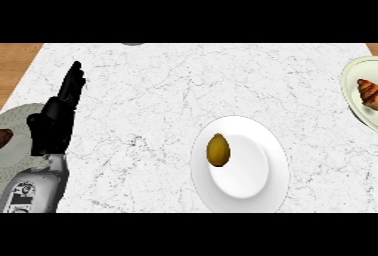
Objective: Pick the croissant from the plate and place it in the bowl
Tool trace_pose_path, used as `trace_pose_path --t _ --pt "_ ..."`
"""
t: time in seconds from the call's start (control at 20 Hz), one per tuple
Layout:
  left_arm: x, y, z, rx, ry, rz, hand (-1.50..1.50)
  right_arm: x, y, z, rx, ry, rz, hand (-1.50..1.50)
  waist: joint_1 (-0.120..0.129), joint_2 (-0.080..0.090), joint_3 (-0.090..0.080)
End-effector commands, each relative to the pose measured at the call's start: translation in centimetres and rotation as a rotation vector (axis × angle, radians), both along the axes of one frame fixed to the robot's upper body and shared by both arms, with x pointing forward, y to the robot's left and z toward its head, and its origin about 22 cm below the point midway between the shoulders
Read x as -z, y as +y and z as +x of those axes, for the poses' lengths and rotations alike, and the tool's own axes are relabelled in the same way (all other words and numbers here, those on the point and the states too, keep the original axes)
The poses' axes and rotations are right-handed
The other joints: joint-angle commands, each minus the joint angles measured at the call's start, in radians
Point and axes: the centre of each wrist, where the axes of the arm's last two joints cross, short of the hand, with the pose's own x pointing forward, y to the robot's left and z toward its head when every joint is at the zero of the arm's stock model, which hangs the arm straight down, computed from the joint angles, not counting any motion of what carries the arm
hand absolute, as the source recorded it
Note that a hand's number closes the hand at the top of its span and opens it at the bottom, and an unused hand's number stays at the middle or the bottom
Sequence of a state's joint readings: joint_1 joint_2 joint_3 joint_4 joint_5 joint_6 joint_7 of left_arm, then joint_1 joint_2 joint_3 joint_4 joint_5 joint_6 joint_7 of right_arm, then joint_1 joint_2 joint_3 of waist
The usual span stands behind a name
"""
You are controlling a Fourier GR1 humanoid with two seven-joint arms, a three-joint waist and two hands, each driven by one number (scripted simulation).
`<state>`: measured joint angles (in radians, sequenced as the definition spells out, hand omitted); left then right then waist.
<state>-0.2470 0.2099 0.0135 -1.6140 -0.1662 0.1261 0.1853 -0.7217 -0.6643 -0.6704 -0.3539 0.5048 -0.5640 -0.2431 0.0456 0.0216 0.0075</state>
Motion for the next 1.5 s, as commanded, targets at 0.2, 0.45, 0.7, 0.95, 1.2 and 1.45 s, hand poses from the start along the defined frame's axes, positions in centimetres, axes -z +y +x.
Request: trace_pose_path --t 0.2,0.45,0.7,0.95,1.2,1.45 --pt "1.1 0.7 0.9 -0.020 0.016 0.000 0.00 -0.2 -2.7 -2.1 -0.017 -0.143 0.063 -1.50 -0.021 -0.009 -0.004" --pt "1.1 1.4 -1.3 -0.034 0.019 0.002 0.00 1.3 -4.7 -5.6 -0.031 -0.206 0.144 -1.50 -0.041 -0.022 -0.007" --pt "0.6 1.6 -0.1 -0.073 0.021 0.020 0.00 2.3 -6.5 -9.2 -0.160 -0.258 0.196 -1.50 -0.060 -0.026 -0.008" --pt "1.1 2.9 -1.6 -0.061 0.037 0.012 0.00 4.2 -5.8 -12.3 -0.214 -0.274 0.204 -1.50 -0.063 -0.029 -0.009" --pt "1.6 4.0 -1.7 -0.059 0.027 0.019 0.00 5.9 -2.5 -13.6 -0.244 -0.291 0.212 -1.50 -0.056 -0.026 -0.009" --pt "0.2 3.2 -1.7 -0.048 0.024 0.009 0.00 3.4 -1.1 -16.7 -0.260 -0.283 0.180 -1.50 -0.052 -0.024 -0.008"
